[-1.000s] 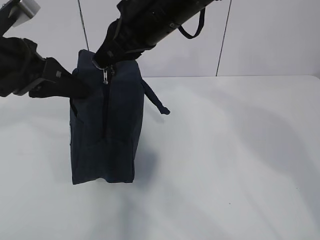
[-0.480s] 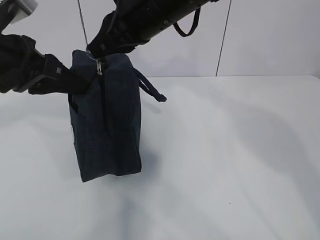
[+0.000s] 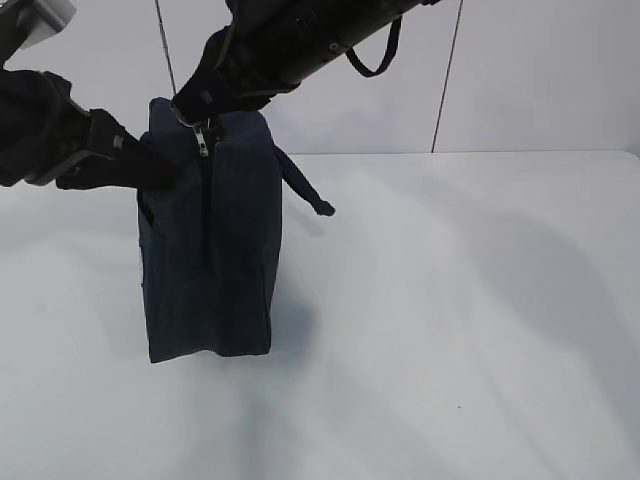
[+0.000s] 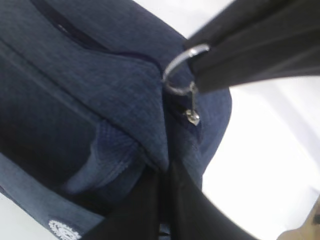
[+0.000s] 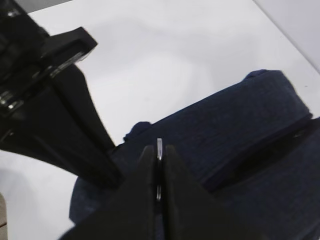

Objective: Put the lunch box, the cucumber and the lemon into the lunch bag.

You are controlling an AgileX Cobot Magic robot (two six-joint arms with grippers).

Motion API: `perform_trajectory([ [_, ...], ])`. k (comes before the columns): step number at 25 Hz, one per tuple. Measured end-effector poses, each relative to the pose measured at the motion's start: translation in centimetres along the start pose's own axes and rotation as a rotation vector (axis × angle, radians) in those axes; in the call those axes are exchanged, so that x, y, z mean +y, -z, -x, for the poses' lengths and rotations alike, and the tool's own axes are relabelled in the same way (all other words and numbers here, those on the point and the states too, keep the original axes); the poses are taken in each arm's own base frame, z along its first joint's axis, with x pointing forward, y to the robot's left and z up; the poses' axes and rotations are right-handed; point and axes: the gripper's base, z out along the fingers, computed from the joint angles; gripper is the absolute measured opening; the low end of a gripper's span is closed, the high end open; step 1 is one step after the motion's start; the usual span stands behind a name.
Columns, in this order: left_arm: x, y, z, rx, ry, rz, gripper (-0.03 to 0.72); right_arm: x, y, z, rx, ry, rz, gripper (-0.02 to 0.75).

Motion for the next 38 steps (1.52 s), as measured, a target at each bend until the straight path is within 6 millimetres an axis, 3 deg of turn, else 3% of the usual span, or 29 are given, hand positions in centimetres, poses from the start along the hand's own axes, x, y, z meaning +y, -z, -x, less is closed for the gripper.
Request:
perform_trajectory([
  [19, 1.8, -1.0, 0.5, -0.071, 0.021, 0.127, 0.034, 0.2, -0.9, -0.1, -0.040, -0.001, 0.075, 0.008],
  [25, 2.1, -0.9, 0.7, -0.096, 0.026, 0.153, 0.151, 0.3, -1.5, -0.7, -0.019, -0.014, 0.114, 0.008],
  [32, 2.4, -0.8, 0.8, -0.107, 0.031, 0.171, 0.190, 0.4, -2.1, -1.1, -0.018, -0.033, 0.155, 0.008],
  [38, 4.3, 0.4, 0.7, -0.102, 0.078, 0.189, 0.232, -0.1, -2.8, -1.3, -0.037, -0.048, 0.135, 0.008],
])
